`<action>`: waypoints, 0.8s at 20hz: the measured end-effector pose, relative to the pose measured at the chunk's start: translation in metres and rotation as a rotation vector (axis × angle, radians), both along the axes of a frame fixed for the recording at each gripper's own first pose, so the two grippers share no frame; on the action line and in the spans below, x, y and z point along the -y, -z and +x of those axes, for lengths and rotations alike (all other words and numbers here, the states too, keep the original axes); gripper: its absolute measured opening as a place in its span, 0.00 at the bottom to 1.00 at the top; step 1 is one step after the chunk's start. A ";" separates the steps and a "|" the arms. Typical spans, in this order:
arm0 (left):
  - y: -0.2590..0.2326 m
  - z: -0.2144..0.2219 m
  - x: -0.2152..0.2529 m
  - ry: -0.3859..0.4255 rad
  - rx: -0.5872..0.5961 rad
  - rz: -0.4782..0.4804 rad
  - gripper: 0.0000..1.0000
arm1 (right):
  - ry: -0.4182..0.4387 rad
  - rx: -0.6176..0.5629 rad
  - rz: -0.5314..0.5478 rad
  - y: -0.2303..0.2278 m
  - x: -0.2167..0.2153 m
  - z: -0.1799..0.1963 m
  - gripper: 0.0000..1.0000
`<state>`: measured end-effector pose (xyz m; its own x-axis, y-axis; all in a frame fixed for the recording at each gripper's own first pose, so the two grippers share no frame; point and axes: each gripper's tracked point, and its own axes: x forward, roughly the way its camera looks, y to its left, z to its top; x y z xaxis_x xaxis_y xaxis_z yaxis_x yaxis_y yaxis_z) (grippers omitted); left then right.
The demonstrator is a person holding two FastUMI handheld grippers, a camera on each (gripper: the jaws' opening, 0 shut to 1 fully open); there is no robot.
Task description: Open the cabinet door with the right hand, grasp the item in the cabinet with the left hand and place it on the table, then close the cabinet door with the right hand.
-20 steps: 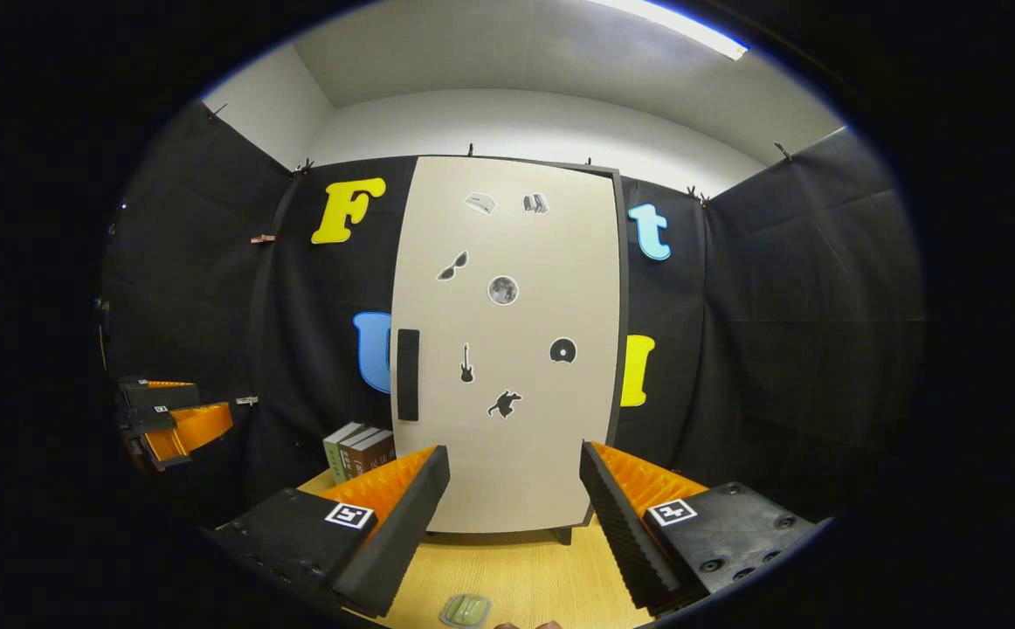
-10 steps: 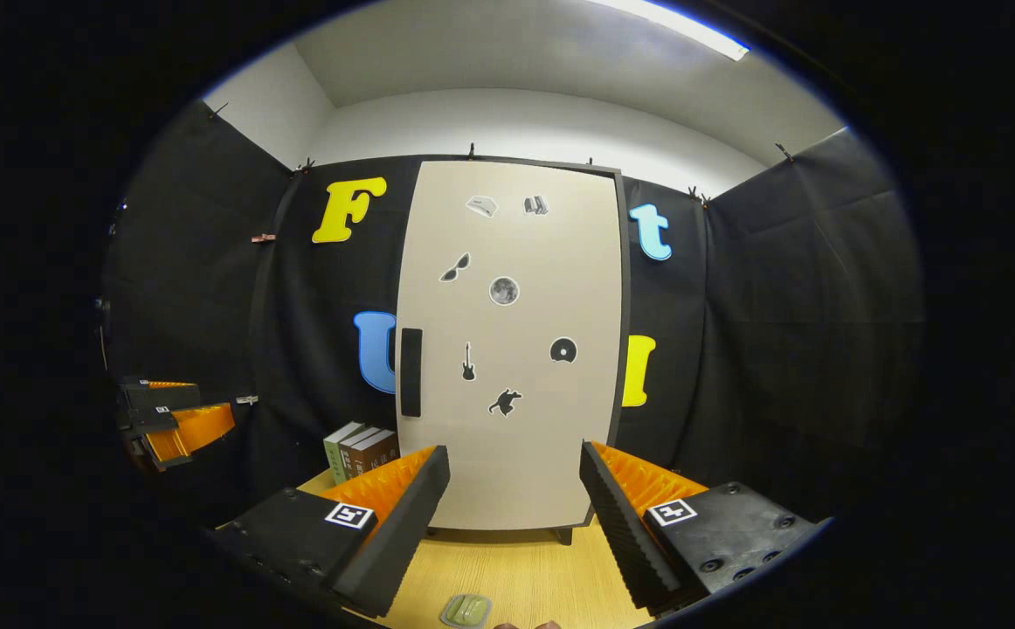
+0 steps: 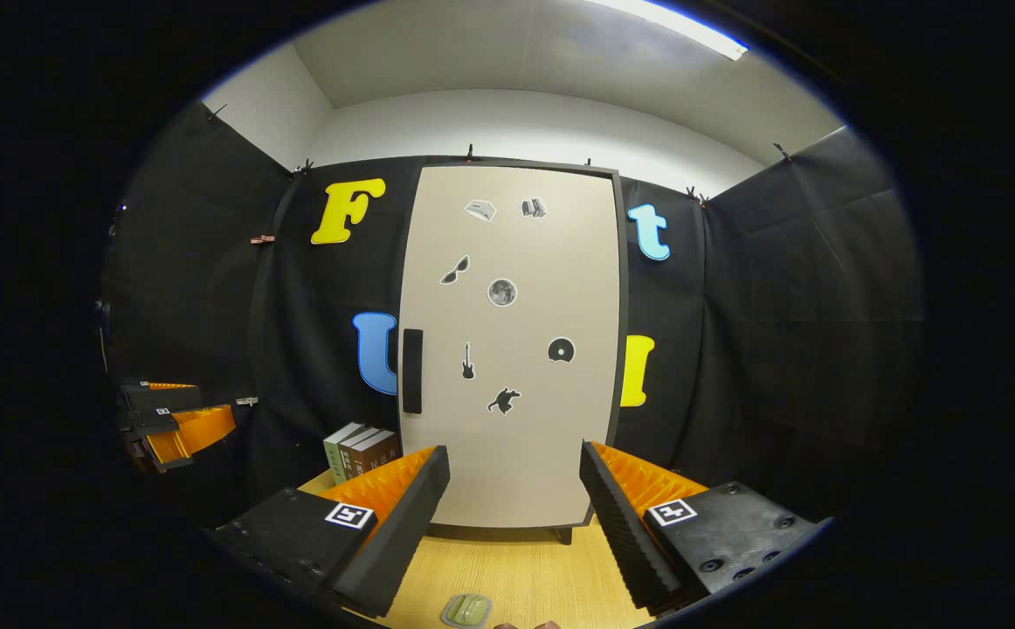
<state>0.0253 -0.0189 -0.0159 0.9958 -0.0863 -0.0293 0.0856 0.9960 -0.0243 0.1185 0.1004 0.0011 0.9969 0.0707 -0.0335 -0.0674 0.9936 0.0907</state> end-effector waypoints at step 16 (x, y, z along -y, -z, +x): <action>-0.002 -0.006 0.001 0.003 0.004 0.002 0.96 | 0.005 0.007 0.002 -0.002 0.003 -0.005 0.98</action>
<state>0.0193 -0.0195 -0.0142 0.9957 -0.0889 -0.0258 0.0883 0.9958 -0.0220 0.1132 0.0977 0.0033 0.9975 0.0655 -0.0268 -0.0628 0.9938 0.0918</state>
